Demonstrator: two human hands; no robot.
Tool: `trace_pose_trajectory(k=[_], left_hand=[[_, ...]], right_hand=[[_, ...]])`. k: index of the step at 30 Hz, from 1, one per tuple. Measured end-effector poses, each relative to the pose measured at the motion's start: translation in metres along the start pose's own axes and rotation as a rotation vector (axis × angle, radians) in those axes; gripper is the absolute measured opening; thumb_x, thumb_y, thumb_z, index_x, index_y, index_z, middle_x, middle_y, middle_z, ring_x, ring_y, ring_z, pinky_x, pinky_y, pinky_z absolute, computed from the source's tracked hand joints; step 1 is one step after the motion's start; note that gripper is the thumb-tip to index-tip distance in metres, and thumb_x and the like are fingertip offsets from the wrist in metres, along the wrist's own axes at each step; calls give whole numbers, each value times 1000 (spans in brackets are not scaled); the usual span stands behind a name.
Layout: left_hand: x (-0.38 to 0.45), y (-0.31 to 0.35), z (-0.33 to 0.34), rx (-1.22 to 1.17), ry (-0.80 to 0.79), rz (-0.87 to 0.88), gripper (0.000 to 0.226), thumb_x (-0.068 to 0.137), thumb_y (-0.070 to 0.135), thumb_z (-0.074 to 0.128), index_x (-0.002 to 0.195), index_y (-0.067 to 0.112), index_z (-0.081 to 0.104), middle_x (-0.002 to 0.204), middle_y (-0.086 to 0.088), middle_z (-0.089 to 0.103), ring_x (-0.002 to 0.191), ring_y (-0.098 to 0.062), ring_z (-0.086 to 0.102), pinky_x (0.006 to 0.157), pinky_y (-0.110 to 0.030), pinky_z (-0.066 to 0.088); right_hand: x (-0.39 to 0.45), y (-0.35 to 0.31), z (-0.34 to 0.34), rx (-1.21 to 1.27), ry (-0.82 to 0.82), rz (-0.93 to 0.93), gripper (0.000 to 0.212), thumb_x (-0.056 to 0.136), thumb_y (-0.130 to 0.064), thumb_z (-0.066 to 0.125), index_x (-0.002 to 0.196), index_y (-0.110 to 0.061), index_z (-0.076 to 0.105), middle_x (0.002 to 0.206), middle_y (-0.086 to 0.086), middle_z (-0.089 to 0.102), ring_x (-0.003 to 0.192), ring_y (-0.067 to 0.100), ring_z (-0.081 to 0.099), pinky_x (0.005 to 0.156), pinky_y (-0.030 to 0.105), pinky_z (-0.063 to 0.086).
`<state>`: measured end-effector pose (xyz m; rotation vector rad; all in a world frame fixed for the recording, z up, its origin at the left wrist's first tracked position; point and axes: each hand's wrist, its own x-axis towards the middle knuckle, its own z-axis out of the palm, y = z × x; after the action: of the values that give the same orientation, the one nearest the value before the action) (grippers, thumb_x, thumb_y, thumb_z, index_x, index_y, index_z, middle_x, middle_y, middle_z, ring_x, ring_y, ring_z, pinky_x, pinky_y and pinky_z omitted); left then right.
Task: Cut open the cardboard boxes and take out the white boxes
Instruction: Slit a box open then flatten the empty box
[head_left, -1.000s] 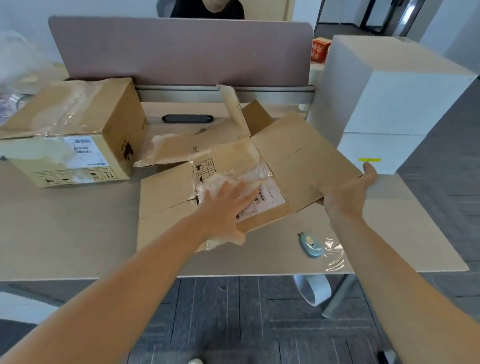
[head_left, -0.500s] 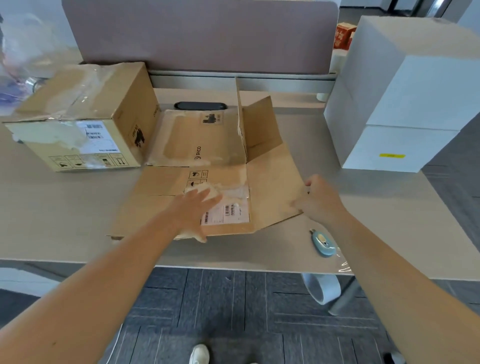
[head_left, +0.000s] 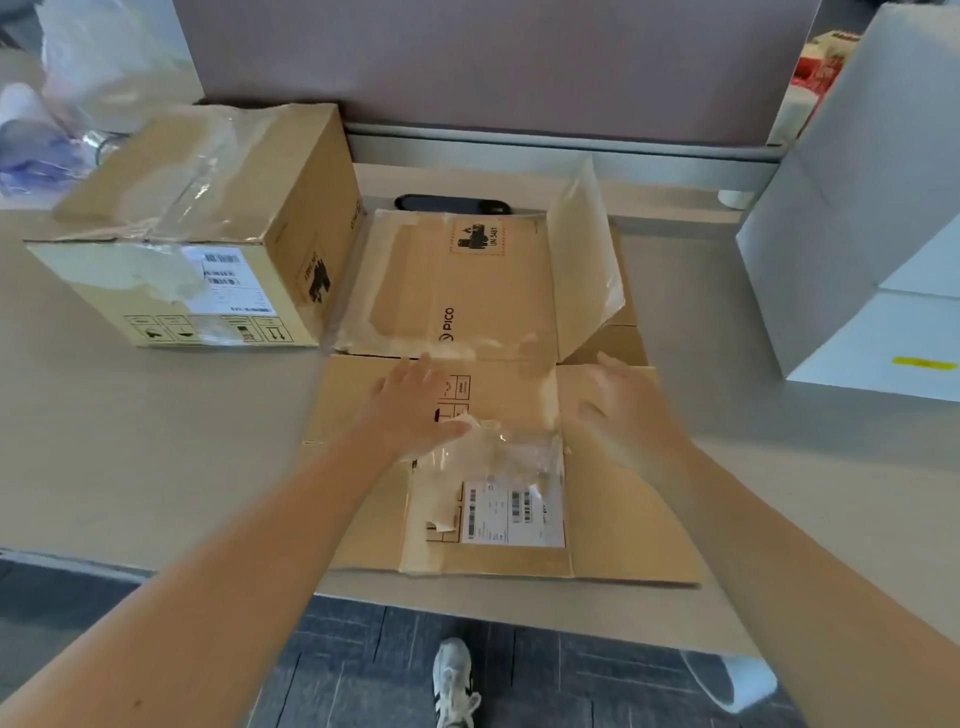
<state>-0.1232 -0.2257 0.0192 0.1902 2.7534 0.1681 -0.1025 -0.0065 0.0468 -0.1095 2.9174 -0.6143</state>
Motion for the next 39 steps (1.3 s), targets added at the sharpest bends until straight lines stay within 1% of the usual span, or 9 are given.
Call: trace_pose_trajectory(k=[4,6,8,11,19,26,29,33,39], left_hand=[[49,-14,-3,18,4,-6,78,91,55,39,149,20,1,157,-7,-6,144,-27,-6,117,-43,3],[70,-20,-5,13,26,29,76,92,56,35,149,22,-2,157,-7,-9,144,-27,-9,117,-45,-1],[88,-26,-5,6,33,53,78,90,61,33,148,27,-6,156,-5,-15,143,-28,-15,115,-46,-8],[105,-35,4,52,-8,67,82,85,68,34,146,37,-11,155,-3,-19,141,-31,-20,114,-52,-10],[88,-56,39,149,26,56,92,49,81,-7,129,43,-31,155,-1,-21,140,-35,-20,109,-50,-16],[90,-55,41,211,15,52,89,50,81,-10,127,42,-32,154,-2,-22,141,-34,-19,110,-52,-13],[88,-56,30,-2,18,22,88,77,76,28,145,36,-12,157,-2,-11,143,-27,-15,112,-47,-13],[76,-75,19,-218,350,-305,75,87,49,49,147,18,16,154,-9,14,142,-28,9,114,-48,5],[64,-79,10,-472,185,-707,87,82,52,59,143,6,17,144,-15,27,132,-34,26,102,-49,29]], right_hand=[[49,-15,21,-228,98,-301,38,78,-8,64,115,-4,60,123,18,59,116,34,56,98,43,43],[77,-19,32,-325,47,-317,44,76,-17,69,116,-2,57,127,22,55,121,38,51,100,51,38],[99,-18,38,-415,-44,-234,60,90,-37,51,139,-9,33,151,16,25,141,34,19,114,49,12],[122,-6,41,-529,-93,-112,76,88,-61,30,147,-21,3,157,5,-3,143,34,-11,113,47,-14],[115,15,79,-411,-233,41,130,32,-85,-34,146,-28,-9,156,5,-11,143,32,-9,113,53,-5],[116,19,86,-383,-186,21,100,60,-79,-3,146,-29,-8,156,3,-13,144,27,-11,113,51,-7],[117,20,72,-204,-211,73,79,86,-65,27,147,-26,-3,156,1,-12,144,22,-13,114,46,-9],[112,36,53,-139,38,352,74,92,-48,39,146,-10,7,156,12,2,144,29,0,114,46,0],[109,45,46,103,115,684,85,77,-47,65,134,4,26,138,21,35,129,35,30,100,44,31]])
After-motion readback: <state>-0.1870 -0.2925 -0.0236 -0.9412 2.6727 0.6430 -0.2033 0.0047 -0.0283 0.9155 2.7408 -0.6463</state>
